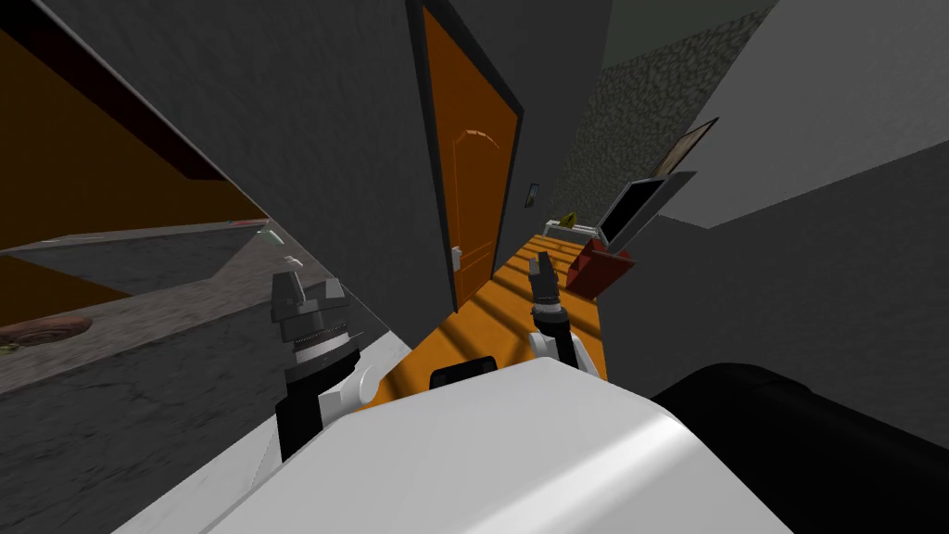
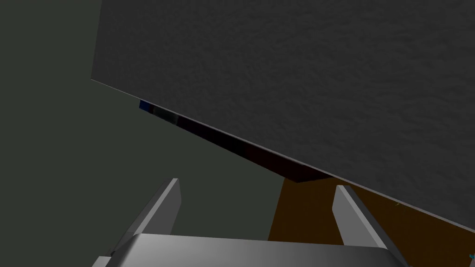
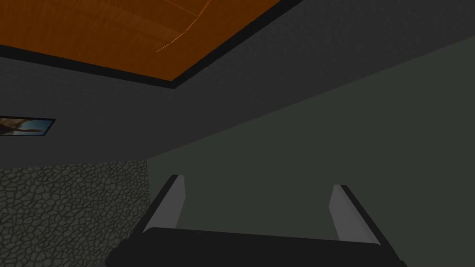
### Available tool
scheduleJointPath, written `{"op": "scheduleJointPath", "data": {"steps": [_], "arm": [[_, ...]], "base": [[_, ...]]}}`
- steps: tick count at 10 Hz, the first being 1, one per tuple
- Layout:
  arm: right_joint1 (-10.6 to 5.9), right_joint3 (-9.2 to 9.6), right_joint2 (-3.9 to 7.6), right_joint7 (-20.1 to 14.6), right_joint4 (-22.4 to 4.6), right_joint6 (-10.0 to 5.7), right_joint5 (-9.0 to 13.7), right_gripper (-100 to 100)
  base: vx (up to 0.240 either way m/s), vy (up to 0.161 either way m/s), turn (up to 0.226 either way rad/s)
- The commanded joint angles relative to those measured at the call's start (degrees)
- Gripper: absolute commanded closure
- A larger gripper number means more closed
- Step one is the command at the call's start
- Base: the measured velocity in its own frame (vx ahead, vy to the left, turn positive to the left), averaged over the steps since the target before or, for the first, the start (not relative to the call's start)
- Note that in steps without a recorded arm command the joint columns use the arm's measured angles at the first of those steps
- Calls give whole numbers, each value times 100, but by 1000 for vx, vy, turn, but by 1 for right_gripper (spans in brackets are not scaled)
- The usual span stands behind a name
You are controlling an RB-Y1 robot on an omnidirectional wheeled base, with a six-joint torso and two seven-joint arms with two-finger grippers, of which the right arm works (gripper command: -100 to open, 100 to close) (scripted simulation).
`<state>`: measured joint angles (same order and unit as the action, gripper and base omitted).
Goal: Pull the door open
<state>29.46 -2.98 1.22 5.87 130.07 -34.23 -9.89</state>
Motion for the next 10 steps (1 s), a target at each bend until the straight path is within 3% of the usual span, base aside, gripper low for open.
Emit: {"op": "scheduleJointPath", "data": {"steps": [1, 10], "arm": [[-45, -24, 22, 80, -146, -17, -190, -100], [-310, -205, 139, 580, -1117, -159, -1457, -100]], "base": [[93, -24, 87], [95, -22, 88]]}}
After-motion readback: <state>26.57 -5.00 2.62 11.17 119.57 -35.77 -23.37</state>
